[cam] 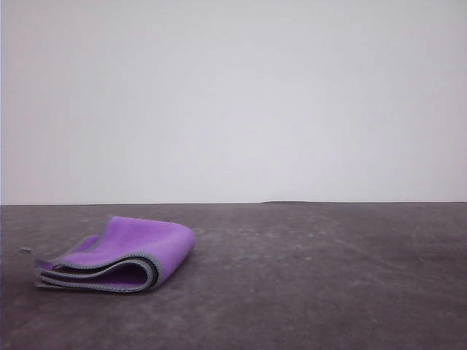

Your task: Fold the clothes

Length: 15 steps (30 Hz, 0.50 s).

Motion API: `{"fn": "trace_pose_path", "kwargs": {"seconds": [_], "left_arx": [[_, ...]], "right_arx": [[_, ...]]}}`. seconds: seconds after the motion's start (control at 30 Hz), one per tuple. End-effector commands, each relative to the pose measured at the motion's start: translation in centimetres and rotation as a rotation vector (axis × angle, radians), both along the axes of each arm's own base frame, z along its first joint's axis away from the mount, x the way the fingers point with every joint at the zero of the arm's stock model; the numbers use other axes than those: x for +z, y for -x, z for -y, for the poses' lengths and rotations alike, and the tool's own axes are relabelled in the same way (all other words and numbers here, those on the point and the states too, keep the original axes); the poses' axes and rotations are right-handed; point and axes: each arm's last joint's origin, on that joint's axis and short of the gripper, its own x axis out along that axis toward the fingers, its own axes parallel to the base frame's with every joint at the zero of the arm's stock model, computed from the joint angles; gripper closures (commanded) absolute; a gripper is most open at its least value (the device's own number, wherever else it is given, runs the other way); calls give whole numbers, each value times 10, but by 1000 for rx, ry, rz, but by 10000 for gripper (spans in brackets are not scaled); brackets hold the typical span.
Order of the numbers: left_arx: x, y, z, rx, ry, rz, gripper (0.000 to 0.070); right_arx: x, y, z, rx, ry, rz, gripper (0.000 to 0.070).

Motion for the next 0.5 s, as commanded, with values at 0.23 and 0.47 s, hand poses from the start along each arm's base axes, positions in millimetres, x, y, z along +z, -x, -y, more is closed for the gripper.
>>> {"fn": "trace_pose_path", "kwargs": {"seconds": [0.23, 0.47], "left_arx": [[-7, -1, 0, 2, 0, -24, 683], [-7, -1, 0, 2, 0, -24, 683]], "right_arx": [[3, -2, 0, -6, -8, 9, 694], [3, -2, 0, 5, 8, 17, 694]]}}
